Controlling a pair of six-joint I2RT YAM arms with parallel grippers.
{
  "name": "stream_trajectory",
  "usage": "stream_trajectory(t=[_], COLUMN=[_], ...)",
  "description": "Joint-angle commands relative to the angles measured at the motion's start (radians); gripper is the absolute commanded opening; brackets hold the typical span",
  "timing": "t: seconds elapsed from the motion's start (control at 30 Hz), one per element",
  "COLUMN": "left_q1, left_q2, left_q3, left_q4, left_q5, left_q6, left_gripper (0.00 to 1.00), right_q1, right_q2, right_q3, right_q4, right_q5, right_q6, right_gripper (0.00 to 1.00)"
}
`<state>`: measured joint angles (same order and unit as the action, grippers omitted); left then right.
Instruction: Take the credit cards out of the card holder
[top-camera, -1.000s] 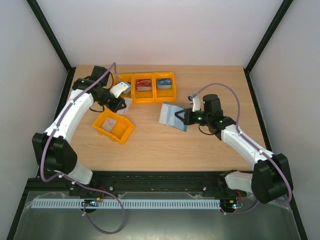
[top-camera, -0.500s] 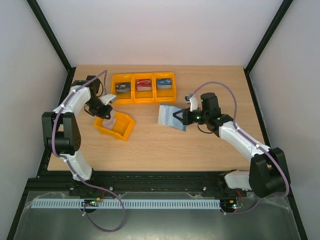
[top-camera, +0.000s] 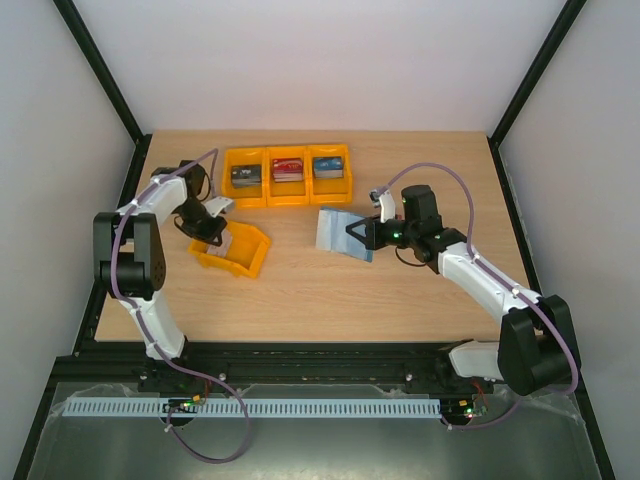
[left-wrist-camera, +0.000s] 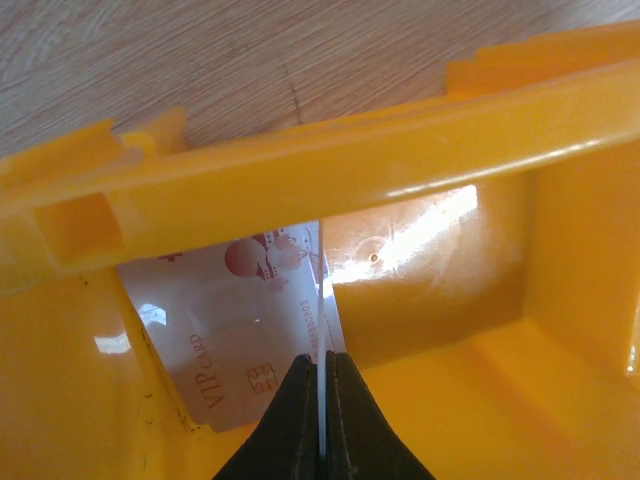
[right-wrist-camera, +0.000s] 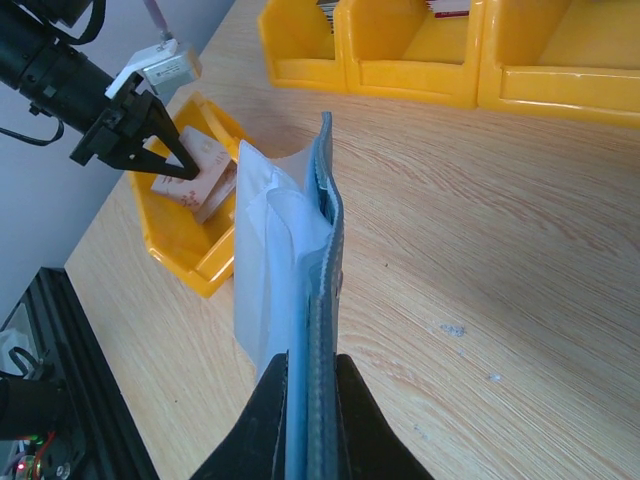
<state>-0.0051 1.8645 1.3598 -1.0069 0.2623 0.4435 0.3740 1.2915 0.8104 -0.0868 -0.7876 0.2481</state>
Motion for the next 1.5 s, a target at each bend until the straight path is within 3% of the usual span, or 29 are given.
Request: stream_trajectory(t=[0.0, 0.27, 0.4, 0.67, 0.83, 0.93, 1.17, 1.37, 1.47], left_q1=[0.01, 0.01, 0.01, 0.01, 0.01, 0.01, 0.006, -0.079, -0.098], left_q2=[0.003, 0.029, 0.031, 0.021, 0.009, -0.007, -0.053, -0.153, -0.187], left_q3=[-0.028, -0.024, -0.024, -0.011, 0.008, 0.015, 0.05, -0.04, -0.126], left_q4=[0.059, 0.08, 0.099, 0.113, 0.117, 0.124, 0.137, 0.118, 0.171], left_q5=[-0.006, -0.024, -0.058, -0.157, -0.196, -0.214, -0.203, -0.026, -0.026], left_q6=[-0.045, -0.053, -0.065, -0.068, -0.084, -0.091, -0.077, 0.058, 0.085], left_gripper=[0.02, 0.02, 0.11, 0.17, 0.32, 0.34, 0.34, 0.19, 0.16], right_q1=[-0.003, -0.003, -0.003, -0.002, -0.003, -0.002, -0.003, -0.003, -0.002], right_q2=[-0.011, -0.01, -0.009, -0.012, -0.016, -0.019, -0.023, -0.026, -0.026], right_q3=[0.031, 0.034, 0.036, 0.035, 0.035, 0.036, 0.034, 0.033, 0.033], right_q4=[-0.006, -0.005, -0.007, -0.003, -0.004, -0.004, -0.004, -0.005, -0.001], right_q5=[-0.014, -0.015, -0.017, -0.021, -0.024, -0.027, -0.036, -0.041, -0.044], right_q6=[-0.017, -0.019, -0.02, -0.019, -0.021, -0.023, -0.022, -0.024, -0.024], right_gripper=[0.02, 0.02, 0.02, 0.02, 0.02, 0.02, 0.02, 0.02, 0.02])
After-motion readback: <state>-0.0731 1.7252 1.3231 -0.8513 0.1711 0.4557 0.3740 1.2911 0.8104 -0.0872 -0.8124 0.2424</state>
